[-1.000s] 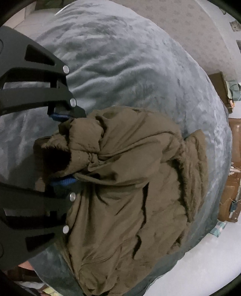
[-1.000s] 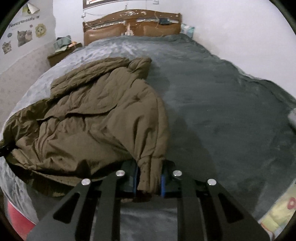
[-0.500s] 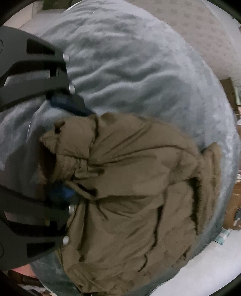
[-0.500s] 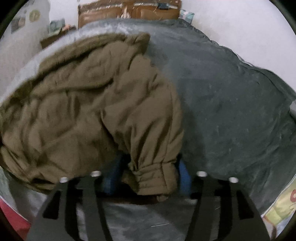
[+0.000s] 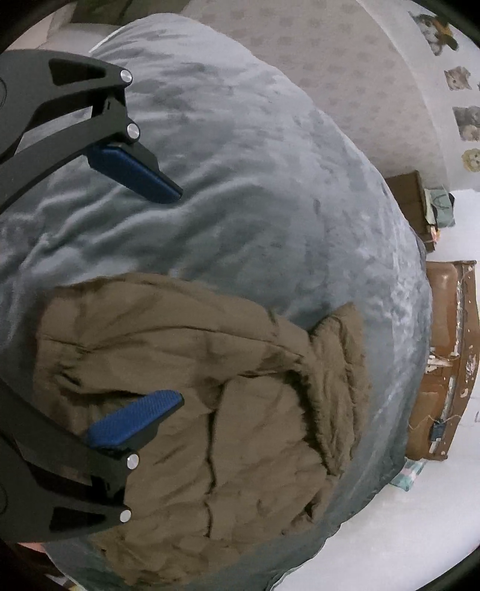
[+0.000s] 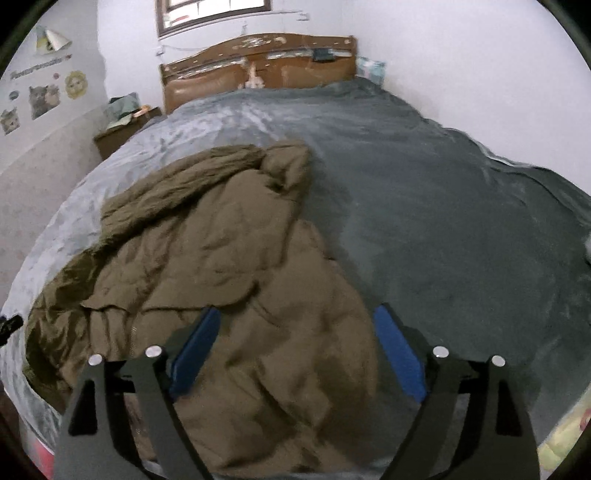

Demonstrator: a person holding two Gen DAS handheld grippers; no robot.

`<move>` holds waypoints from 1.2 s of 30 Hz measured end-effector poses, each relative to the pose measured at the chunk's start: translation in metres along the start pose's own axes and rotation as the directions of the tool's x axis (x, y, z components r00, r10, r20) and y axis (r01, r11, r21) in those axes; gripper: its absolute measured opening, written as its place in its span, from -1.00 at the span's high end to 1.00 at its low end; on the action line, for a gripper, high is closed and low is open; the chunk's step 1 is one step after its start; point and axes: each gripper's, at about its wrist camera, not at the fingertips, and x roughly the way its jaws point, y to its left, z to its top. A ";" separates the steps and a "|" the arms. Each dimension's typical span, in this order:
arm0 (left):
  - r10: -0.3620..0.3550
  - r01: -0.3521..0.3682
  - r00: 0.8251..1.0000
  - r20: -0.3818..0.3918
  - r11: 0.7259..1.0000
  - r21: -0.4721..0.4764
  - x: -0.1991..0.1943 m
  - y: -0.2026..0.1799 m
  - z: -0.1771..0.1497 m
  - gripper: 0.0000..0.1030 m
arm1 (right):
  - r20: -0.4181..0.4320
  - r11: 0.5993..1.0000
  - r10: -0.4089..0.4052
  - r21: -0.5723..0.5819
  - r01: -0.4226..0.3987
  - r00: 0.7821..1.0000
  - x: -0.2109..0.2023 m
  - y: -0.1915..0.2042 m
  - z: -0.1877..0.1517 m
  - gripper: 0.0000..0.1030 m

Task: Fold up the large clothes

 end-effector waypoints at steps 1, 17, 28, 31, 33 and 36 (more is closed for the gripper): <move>0.001 -0.001 1.000 0.000 1.000 0.015 0.002 -0.004 0.008 -0.94 | 0.001 1.000 0.004 -0.015 -0.004 1.000 0.002 0.004 0.002 -0.68; -0.115 0.119 0.993 -0.028 0.973 0.199 0.088 -0.085 0.120 -0.94 | 0.071 0.953 0.042 -0.303 -0.018 0.997 0.084 0.083 0.091 -0.68; 0.049 -0.013 0.995 -0.090 0.929 0.369 0.185 -0.120 0.137 -0.77 | 0.029 0.946 0.018 -0.324 -0.008 0.999 0.186 0.079 0.160 -0.67; 0.060 -0.009 0.991 -0.116 0.917 0.398 0.203 -0.121 0.138 -0.08 | -0.015 0.955 0.047 -0.292 -0.049 0.999 0.218 0.081 0.177 -0.67; 0.081 -0.028 0.990 -0.111 0.910 0.414 0.212 -0.115 0.138 0.19 | -0.042 0.962 0.052 -0.267 -0.061 0.998 0.242 0.082 0.187 -0.67; 0.087 -0.031 0.990 -0.112 0.906 0.422 0.214 -0.101 0.138 0.42 | -0.057 0.962 0.043 -0.267 -0.057 0.997 0.263 0.085 0.192 -0.67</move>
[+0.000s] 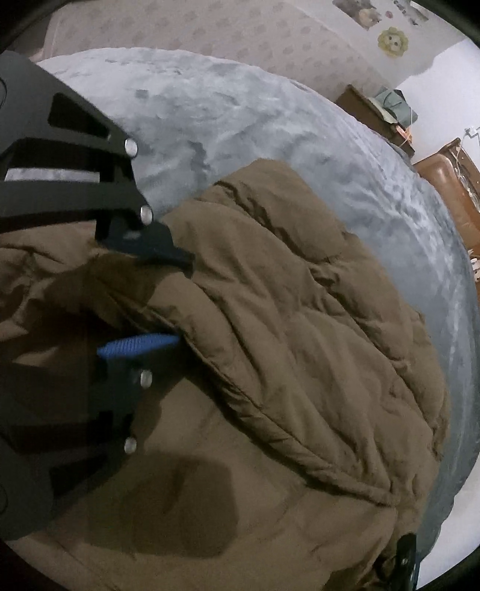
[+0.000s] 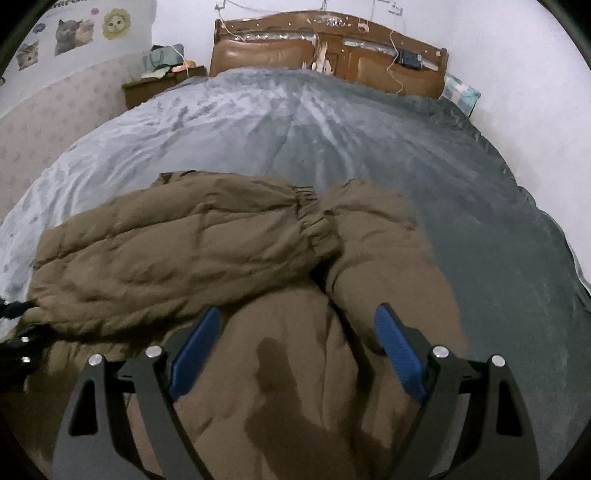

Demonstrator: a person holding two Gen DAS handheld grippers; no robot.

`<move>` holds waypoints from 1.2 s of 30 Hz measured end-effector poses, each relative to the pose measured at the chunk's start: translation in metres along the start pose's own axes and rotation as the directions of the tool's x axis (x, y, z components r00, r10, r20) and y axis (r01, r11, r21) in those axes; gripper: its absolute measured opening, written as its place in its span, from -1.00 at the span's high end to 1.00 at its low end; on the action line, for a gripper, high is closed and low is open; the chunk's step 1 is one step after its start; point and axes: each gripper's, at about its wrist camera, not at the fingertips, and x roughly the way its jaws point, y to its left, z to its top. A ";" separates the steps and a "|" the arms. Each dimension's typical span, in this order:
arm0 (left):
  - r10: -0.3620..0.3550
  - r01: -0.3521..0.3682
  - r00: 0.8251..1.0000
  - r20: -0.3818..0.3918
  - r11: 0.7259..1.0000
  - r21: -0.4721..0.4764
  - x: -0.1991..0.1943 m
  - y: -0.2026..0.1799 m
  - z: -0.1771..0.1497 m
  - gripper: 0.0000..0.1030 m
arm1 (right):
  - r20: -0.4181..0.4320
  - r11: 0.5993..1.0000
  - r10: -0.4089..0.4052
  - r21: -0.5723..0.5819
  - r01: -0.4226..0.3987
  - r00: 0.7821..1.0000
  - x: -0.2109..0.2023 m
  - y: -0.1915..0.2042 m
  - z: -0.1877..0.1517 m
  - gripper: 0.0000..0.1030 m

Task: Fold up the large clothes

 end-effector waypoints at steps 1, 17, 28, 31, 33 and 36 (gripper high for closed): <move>0.010 -0.010 1.000 0.001 1.000 0.001 -0.001 0.006 -0.003 0.47 | -0.004 1.000 -0.002 -0.004 0.002 1.000 0.004 0.001 0.001 -0.67; -0.060 0.051 0.998 -0.036 0.975 -0.218 0.007 0.132 -0.069 0.42 | -0.060 0.980 0.197 0.020 -0.196 0.979 0.008 0.045 -0.013 -0.67; -0.092 0.083 0.996 -0.021 0.963 -0.256 0.021 0.143 -0.078 0.42 | -0.093 0.985 0.165 -0.032 -0.169 0.982 0.023 0.082 -0.015 0.78; -0.115 0.109 0.993 -0.007 0.957 -0.268 0.017 0.149 -0.082 0.42 | -0.071 0.989 0.091 -0.114 -0.098 0.993 -0.003 0.086 -0.020 0.84; -0.114 0.113 0.993 0.010 0.960 -0.256 0.008 0.149 -0.085 0.35 | -0.064 0.986 0.050 -0.153 -0.059 0.997 -0.015 0.085 -0.023 0.85; -0.117 0.119 0.993 0.022 0.961 -0.250 -0.002 0.155 -0.085 0.10 | -0.076 0.989 -0.022 -0.145 0.011 0.997 -0.030 0.071 -0.036 0.85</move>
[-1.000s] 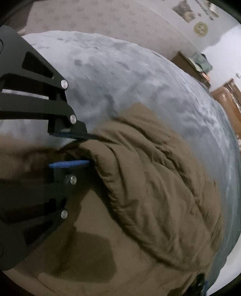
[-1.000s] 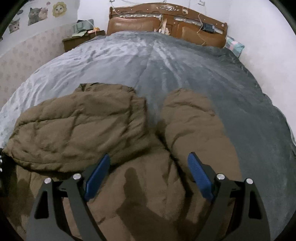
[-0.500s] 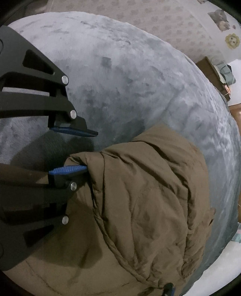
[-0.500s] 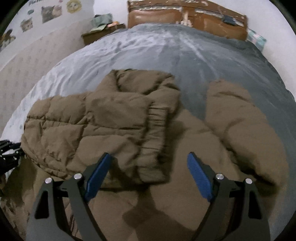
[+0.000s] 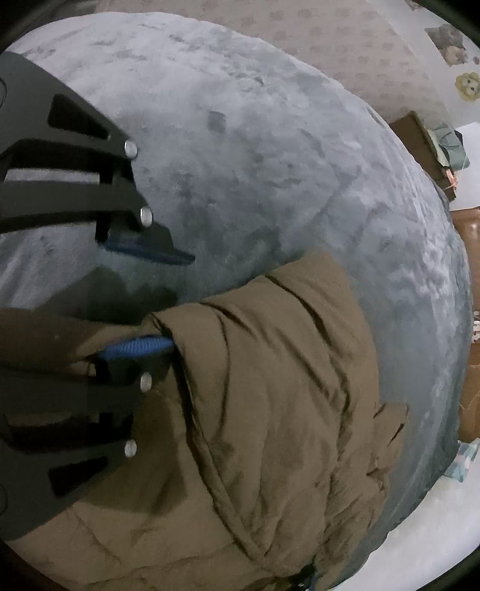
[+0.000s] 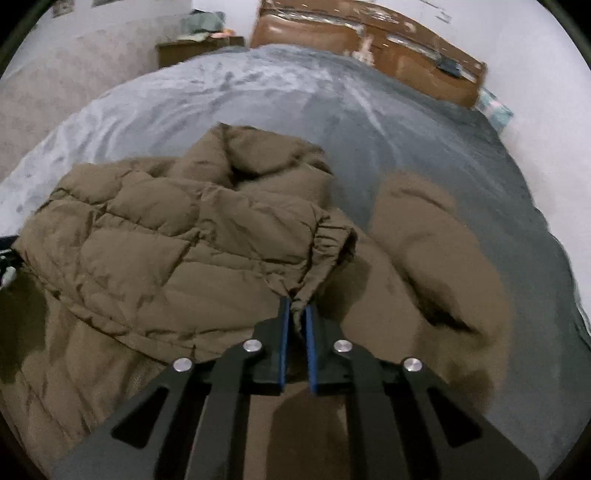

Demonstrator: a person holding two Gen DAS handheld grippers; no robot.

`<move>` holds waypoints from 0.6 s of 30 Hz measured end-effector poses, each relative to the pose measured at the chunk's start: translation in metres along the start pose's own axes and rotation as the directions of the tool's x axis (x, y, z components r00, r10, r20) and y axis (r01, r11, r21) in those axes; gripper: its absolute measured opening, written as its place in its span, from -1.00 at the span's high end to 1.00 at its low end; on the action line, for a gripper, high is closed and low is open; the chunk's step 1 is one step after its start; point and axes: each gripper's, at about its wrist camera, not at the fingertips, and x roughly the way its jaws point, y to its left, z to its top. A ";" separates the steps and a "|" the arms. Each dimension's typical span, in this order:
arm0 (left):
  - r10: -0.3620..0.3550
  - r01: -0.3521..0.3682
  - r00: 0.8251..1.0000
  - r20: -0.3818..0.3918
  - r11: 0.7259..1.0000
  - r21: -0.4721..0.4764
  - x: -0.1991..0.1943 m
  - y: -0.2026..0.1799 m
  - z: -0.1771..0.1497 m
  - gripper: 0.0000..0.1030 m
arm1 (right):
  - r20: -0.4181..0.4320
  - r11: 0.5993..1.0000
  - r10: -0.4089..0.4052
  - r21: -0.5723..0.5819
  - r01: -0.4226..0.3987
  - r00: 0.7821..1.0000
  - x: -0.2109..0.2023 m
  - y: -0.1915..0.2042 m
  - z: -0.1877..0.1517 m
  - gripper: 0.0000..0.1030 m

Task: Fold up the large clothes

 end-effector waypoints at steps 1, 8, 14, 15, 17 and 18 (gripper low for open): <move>-0.008 0.008 1.000 0.004 1.000 0.000 -0.001 0.001 -0.001 -0.07 | -0.003 1.000 -0.026 -0.002 0.026 1.000 -0.001 -0.004 -0.003 0.85; 0.015 -0.015 1.000 -0.004 1.000 0.023 -0.007 0.004 -0.003 -0.30 | -0.057 0.995 -0.099 -0.039 0.097 0.993 0.022 -0.009 -0.020 0.82; 0.023 -0.025 0.999 0.047 0.998 0.051 -0.055 0.002 -0.008 -0.78 | -0.005 0.995 -0.079 -0.056 0.079 0.997 -0.004 -0.009 -0.022 0.34; 0.023 -0.026 0.998 0.053 0.998 0.057 -0.061 0.002 -0.007 -0.78 | 0.006 0.995 -0.077 -0.055 0.078 0.997 -0.009 -0.009 -0.021 0.26; 0.015 -0.020 0.997 0.076 0.998 0.064 -0.074 -0.001 -0.002 -0.83 | 0.037 0.996 -0.077 -0.050 0.078 0.996 -0.022 -0.011 -0.018 -0.07; 0.011 -0.017 0.996 0.089 0.998 0.062 -0.080 0.000 0.001 -0.90 | 0.049 0.996 -0.073 -0.045 0.075 0.996 -0.027 -0.012 -0.017 -0.11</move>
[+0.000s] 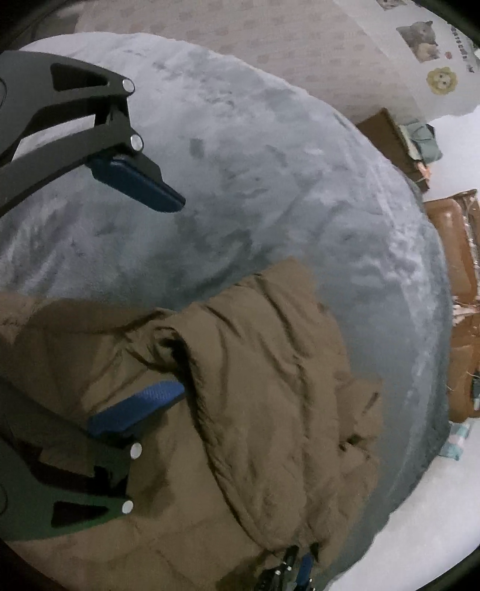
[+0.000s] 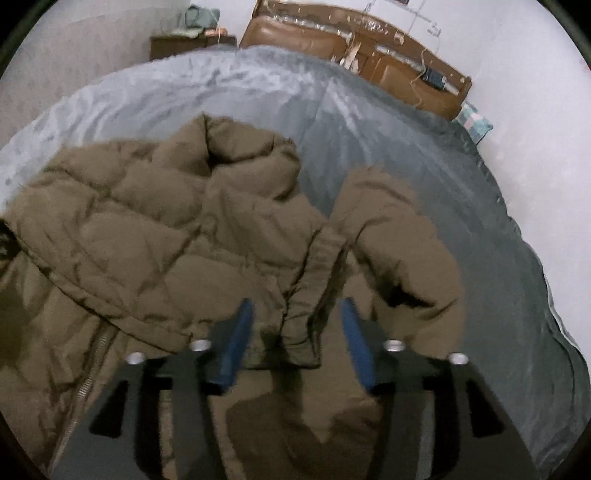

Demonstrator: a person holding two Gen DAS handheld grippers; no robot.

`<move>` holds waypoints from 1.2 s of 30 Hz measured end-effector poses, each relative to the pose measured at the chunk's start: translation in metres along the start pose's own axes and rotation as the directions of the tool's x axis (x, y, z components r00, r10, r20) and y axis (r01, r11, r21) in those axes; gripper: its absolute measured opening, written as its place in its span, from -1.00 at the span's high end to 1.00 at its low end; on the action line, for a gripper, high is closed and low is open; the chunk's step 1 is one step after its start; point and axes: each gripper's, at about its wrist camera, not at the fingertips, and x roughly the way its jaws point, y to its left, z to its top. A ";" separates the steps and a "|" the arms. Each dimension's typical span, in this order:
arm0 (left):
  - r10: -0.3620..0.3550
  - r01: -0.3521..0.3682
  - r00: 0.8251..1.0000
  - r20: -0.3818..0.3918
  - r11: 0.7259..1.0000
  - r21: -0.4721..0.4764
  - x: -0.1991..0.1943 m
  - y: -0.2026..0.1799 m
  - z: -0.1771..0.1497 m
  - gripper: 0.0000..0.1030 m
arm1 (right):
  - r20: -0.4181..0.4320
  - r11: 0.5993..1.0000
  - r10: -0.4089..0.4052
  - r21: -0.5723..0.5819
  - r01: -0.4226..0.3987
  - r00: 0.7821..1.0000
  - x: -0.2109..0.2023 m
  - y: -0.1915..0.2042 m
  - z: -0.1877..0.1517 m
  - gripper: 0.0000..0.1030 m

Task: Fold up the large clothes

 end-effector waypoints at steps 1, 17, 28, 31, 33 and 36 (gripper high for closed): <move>0.001 -0.001 1.000 0.015 1.000 -0.005 -0.004 0.002 0.005 -0.92 | 0.019 1.000 0.005 0.008 -0.005 1.000 -0.006 -0.003 0.003 -0.12; -0.021 0.006 0.985 -0.173 0.996 -0.086 0.102 -0.046 0.062 -0.09 | -0.076 0.989 0.099 0.122 -0.090 0.992 0.059 0.008 0.029 0.05; 0.028 -0.037 0.977 -0.210 0.999 -0.038 0.134 -0.057 0.043 -0.29 | -0.167 0.994 0.070 0.092 -0.055 0.983 0.100 0.018 0.011 0.09; 0.030 -0.039 0.978 -0.207 0.998 -0.041 0.135 -0.059 0.042 -0.34 | -0.161 0.995 0.063 0.087 -0.049 0.985 0.100 0.020 0.009 0.09; 0.031 -0.040 0.980 -0.196 0.998 -0.042 0.135 -0.059 0.040 -0.34 | -0.157 0.995 0.063 0.086 -0.050 0.986 0.099 0.020 0.008 0.08; 0.049 -0.055 0.986 -0.162 0.998 -0.039 0.128 -0.054 0.031 -0.35 | -0.140 0.995 0.067 0.088 -0.055 0.988 0.099 0.018 0.004 0.08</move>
